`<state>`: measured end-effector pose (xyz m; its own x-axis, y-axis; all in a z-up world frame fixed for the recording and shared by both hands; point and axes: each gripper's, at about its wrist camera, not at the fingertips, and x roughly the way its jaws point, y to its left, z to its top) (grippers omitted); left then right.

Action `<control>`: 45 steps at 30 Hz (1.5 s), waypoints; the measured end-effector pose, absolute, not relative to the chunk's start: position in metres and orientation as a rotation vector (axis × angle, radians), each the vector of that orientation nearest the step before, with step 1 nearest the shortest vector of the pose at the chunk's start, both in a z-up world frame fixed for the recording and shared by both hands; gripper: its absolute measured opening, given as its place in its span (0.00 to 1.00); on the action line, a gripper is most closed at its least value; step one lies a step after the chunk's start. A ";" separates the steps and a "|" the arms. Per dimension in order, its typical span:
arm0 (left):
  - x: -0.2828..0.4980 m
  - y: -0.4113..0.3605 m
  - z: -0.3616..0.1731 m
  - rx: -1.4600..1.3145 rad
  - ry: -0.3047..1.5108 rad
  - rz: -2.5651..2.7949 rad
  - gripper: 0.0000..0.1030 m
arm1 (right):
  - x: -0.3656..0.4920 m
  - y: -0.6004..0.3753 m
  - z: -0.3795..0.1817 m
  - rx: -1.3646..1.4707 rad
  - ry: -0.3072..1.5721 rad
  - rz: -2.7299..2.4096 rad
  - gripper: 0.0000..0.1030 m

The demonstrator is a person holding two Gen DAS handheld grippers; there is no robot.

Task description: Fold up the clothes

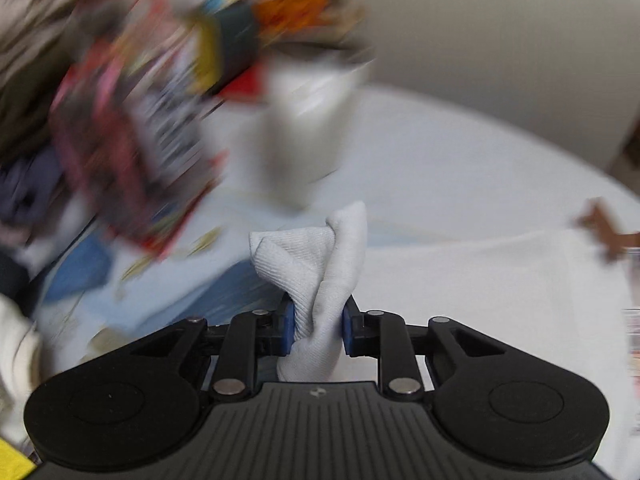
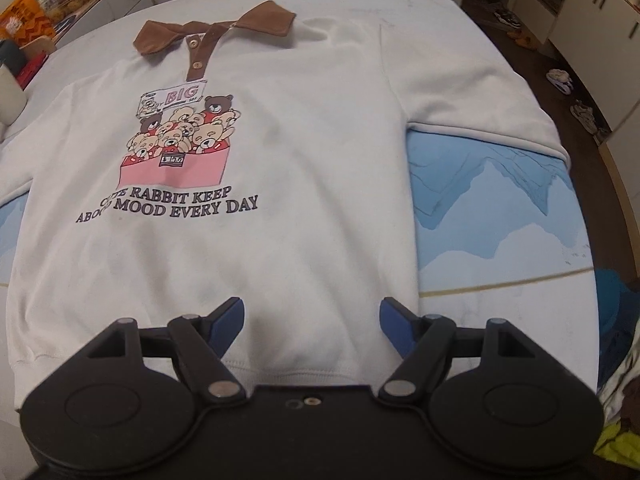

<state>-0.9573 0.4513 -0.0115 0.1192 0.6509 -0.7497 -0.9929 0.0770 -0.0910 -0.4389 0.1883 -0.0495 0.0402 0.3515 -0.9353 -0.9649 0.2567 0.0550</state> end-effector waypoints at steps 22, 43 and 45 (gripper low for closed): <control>-0.640 0.415 -0.040 -0.574 0.714 0.820 0.22 | -0.430 0.208 -0.078 -0.836 1.120 1.409 1.00; -0.739 0.357 -0.064 -0.576 0.899 0.879 0.70 | -0.476 0.357 -0.025 -0.755 0.960 1.636 1.00; -0.746 0.360 -0.069 -0.595 0.898 0.899 0.70 | -0.492 0.374 -0.035 -0.766 0.964 1.634 1.00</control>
<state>-0.7458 0.3599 -0.0685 0.3173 0.4056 -0.8572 -0.8576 0.5085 -0.0768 -0.4922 0.3744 -0.0347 -0.2535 0.4527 -0.8549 -0.9672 -0.1344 0.2156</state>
